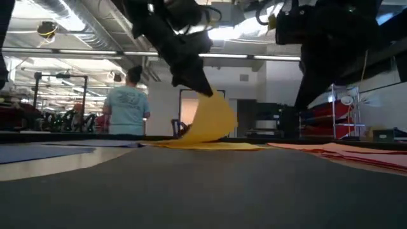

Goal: Organize paper
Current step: Stack the yellow colored paper on top of the yellow colored papers

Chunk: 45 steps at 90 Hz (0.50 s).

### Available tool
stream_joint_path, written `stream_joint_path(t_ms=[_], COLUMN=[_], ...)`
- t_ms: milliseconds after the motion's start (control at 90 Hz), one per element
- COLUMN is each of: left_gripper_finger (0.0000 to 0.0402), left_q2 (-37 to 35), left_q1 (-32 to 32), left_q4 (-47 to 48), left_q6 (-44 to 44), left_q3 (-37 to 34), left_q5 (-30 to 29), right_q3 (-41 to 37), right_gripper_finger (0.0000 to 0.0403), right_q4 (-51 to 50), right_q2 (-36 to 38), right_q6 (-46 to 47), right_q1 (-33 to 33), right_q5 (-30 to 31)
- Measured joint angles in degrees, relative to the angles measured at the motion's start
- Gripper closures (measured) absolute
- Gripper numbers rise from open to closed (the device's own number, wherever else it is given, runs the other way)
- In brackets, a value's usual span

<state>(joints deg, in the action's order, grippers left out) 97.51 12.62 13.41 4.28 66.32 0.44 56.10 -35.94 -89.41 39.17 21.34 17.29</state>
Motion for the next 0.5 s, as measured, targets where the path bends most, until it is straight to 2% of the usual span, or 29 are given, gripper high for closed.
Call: stream_joint_path(t_ms=[256, 500], left_gripper_finger=[0.0402, 0.0401], left_q2=[4.4, 6.4], left_q1=[0.1, 0.7], left_q4=[-4.4, -4.8], left_q6=[4.0, 5.3], left_q3=[2.0, 2.1], left_q5=[-0.6, -2.0], right_q3=[0.0, 0.0], right_gripper_finger=[0.0403, 0.0403], right_q4=[-3.3, -4.2], right_q2=[1.9, 1.9], right_q6=[1.2, 1.2], right_q1=[0.0, 0.0], right_q5=[0.2, 0.1])
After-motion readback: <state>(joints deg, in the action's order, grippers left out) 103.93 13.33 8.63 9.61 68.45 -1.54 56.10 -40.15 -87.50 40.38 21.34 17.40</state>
